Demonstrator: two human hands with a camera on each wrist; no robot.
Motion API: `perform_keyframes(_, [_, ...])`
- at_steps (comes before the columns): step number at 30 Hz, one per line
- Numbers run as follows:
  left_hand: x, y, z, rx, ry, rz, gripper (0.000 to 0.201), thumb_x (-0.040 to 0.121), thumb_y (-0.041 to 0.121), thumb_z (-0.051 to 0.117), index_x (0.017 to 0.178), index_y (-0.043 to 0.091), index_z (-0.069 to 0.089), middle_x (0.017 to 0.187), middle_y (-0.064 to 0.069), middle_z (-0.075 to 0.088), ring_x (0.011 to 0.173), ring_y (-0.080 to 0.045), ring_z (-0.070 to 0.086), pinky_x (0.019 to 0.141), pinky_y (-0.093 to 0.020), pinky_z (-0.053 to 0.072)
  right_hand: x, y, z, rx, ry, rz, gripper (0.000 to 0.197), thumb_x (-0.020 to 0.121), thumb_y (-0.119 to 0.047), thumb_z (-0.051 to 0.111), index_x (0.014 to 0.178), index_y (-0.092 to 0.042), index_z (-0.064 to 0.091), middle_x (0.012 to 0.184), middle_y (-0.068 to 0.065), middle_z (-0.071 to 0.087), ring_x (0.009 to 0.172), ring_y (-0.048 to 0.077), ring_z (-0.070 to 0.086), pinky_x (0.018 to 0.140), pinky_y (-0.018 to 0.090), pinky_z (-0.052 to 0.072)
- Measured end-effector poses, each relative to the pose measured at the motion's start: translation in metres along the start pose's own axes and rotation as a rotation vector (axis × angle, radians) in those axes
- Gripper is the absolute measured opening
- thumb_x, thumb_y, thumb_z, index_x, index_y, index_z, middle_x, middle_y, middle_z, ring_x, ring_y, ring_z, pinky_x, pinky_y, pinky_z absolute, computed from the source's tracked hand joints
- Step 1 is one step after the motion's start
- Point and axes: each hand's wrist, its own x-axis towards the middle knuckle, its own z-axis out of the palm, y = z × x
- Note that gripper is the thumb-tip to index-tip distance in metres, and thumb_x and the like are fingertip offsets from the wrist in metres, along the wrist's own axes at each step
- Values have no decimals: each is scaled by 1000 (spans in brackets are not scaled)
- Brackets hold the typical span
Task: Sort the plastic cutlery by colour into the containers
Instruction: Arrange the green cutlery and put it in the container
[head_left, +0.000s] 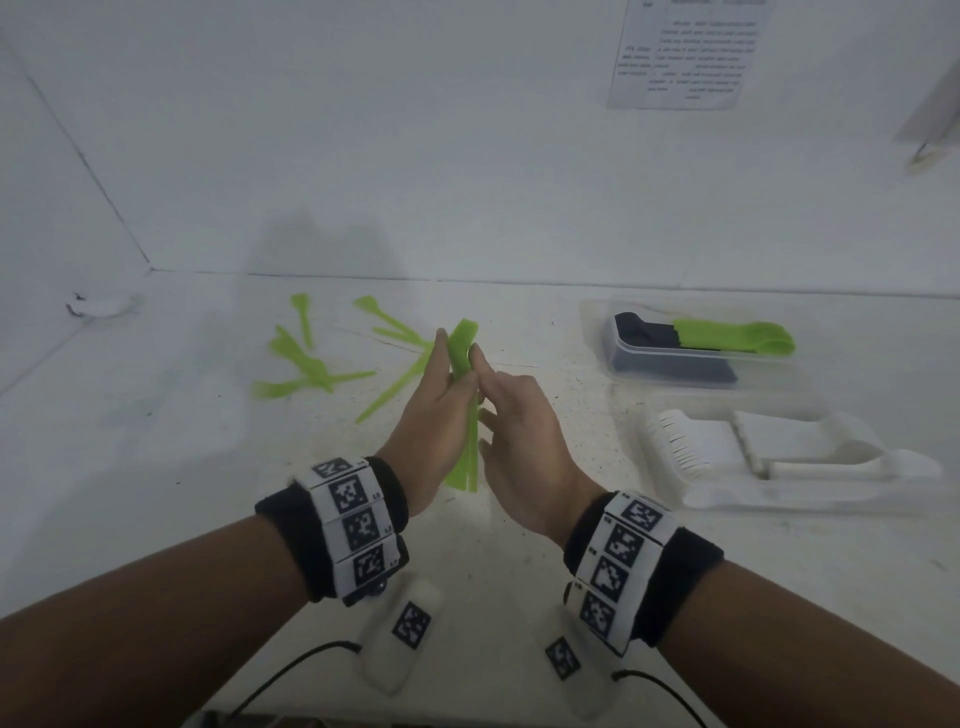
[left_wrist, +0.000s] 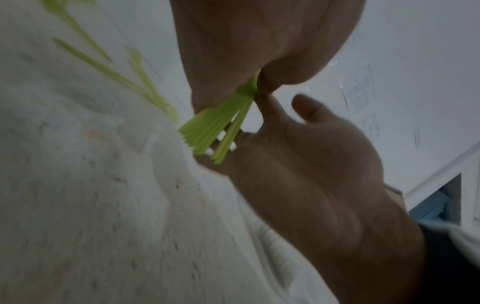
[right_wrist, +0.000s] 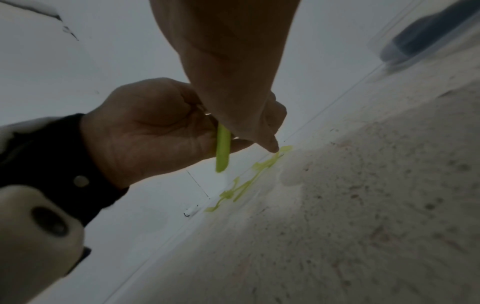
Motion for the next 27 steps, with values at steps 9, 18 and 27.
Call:
perform_keyframes(9, [5,20,-50,341,-127,-92,67,107,18,39,159,47,7,96,-7,54,70,-20,43,64,-32,41,12,-2,-5,-560,197,-123,49,101,-34,60,148,-25,49,144,-12,35,135,4,36,113,28,30])
perform_keyframes(18, [4,24,-85,666,-510,-121,83,108,28,46,159,32,-19,107,5,72,72,-12,60,72,-27,52,28,-13,-23,-1507,-195,-609,23,94,-28,72,116,-27,67,108,-12,64,94,9,57,84,33,51])
perform_keyframes(27, [19,20,-92,1474,-486,574,58,109,38,32,163,33,12,107,6,48,92,-23,56,79,-44,53,2,-54,-35,-1682,48,-416,17,95,-38,70,108,-27,68,91,-9,59,83,15,56,72,36,48])
